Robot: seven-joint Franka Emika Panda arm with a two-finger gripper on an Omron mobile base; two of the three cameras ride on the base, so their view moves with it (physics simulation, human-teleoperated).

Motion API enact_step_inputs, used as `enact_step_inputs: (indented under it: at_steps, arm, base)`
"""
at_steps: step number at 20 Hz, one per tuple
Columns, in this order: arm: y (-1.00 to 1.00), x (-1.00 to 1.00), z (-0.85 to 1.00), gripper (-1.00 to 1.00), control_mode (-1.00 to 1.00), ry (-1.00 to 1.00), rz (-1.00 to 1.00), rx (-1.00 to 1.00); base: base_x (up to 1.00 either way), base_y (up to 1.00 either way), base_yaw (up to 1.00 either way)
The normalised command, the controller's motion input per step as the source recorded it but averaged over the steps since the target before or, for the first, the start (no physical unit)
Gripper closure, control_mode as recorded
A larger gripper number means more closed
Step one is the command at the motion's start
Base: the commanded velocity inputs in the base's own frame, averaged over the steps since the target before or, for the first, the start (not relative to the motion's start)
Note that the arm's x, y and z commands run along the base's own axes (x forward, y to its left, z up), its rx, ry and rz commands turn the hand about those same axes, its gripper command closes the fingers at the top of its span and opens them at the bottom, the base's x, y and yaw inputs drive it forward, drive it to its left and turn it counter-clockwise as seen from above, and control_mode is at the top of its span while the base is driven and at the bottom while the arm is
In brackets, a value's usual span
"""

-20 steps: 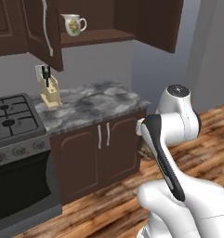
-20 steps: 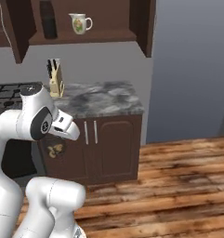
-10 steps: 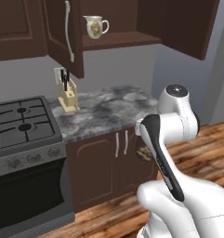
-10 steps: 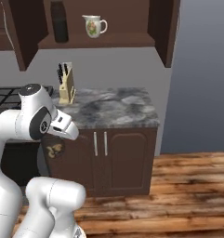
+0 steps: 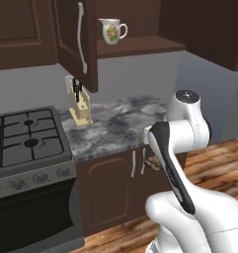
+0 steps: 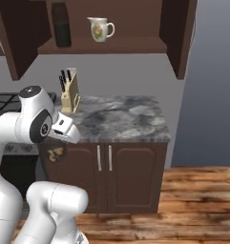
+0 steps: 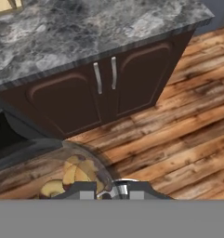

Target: Pick the jar and jar from the dining table and place them in the open cabinet. Close the cabinet after placing the objects.

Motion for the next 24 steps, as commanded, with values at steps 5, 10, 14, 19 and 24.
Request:
enact_step_inputs:
  at_steps: [5,10,14,19,24]
  arm:
    - [0.00,0.00,0.00,1.00,1.00,0.00,0.00,0.00]
    - [0.00,0.00,0.00,1.00,1.00,0.00,0.00,0.00]
    - [0.00,0.00,0.00,1.00,1.00,0.00,0.00,0.00]
    - [0.00,0.00,0.00,1.00,1.00,0.00,0.00,0.00]
    - [0.00,0.00,0.00,1.00,1.00,0.00,0.00,0.00]
  base:
    - [0.44,-0.29,0.09]
    - [0.37,-0.34,0.08]
    - [0.36,-0.34,0.10]
    - [0.38,-0.31,0.13]
    - [0.42,-0.29,0.11]
